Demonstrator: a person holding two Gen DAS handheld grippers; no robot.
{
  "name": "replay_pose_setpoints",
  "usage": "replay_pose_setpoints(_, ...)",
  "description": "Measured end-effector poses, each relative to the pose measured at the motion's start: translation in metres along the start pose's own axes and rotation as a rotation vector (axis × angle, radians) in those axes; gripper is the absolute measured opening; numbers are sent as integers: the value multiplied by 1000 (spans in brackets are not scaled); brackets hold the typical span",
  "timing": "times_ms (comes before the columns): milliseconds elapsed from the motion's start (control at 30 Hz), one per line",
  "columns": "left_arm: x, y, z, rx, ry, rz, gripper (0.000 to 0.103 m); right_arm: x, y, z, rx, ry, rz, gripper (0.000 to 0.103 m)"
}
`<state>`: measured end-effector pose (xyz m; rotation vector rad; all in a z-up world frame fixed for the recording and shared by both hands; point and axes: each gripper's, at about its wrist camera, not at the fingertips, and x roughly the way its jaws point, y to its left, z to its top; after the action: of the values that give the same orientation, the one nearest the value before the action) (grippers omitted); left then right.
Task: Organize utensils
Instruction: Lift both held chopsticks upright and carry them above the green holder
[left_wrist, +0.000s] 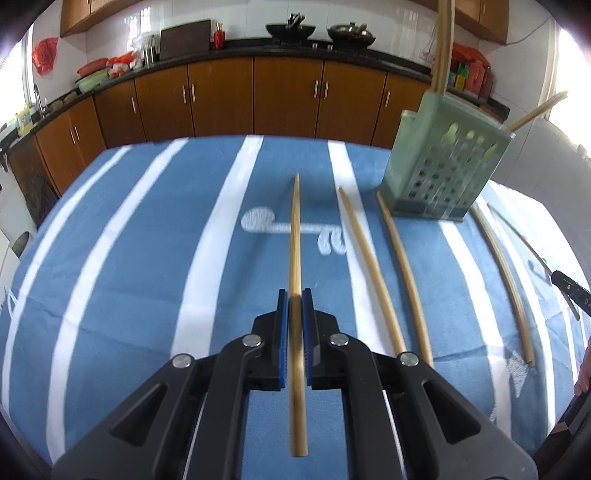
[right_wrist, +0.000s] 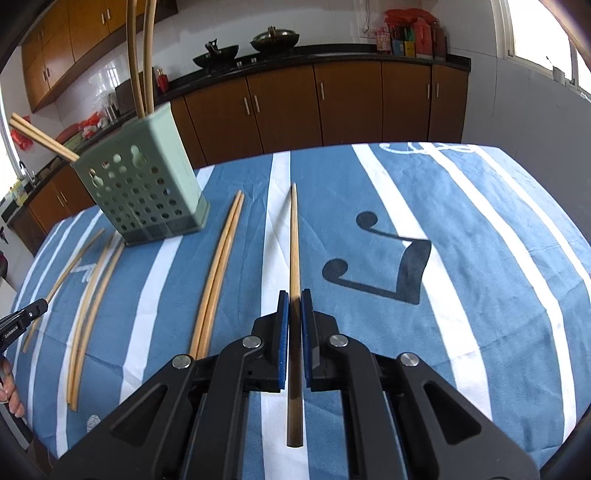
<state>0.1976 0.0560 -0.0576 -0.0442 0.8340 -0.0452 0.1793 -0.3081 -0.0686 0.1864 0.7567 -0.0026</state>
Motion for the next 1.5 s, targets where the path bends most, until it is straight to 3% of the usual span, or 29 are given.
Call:
replay_pose_setpoints(567, -76, -16, 38, 16, -231, -45, 8, -55, 2, 31, 27, -191, 42, 7)
replay_pose_setpoints(1067, -114, -26, 51, 35, -323, -87, 8, -83, 11, 46, 2, -276, 70, 7)
replay_pose_setpoints(1500, -188, -55, 96, 36, -511, -232, 8, -167, 39, 104, 0, -467, 320, 7)
